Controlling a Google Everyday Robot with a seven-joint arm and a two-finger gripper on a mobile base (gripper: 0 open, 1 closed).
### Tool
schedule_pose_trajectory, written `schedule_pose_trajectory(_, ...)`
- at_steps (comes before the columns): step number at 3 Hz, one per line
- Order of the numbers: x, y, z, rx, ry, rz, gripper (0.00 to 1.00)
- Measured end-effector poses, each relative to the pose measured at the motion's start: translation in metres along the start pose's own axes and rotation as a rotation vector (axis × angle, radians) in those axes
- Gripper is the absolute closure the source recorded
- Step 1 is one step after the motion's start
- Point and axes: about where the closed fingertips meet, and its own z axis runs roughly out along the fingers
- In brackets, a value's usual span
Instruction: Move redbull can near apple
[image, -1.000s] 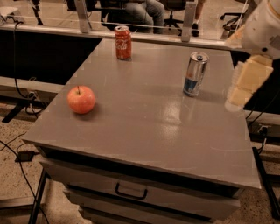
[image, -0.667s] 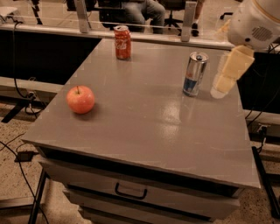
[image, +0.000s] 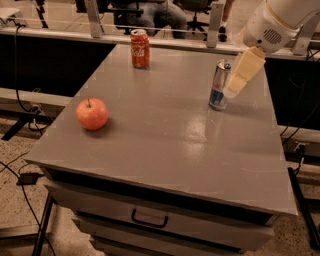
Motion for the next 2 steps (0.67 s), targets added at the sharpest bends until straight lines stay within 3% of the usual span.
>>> schedule_pose_trajectory(1,0.0069,-0.0211,0.0156,0.016,0.015,0.035,0.02)
schedule_pose_trajectory(2,0.0049,-0.0200,0.0166,0.014,0.011,0.031,0.25)
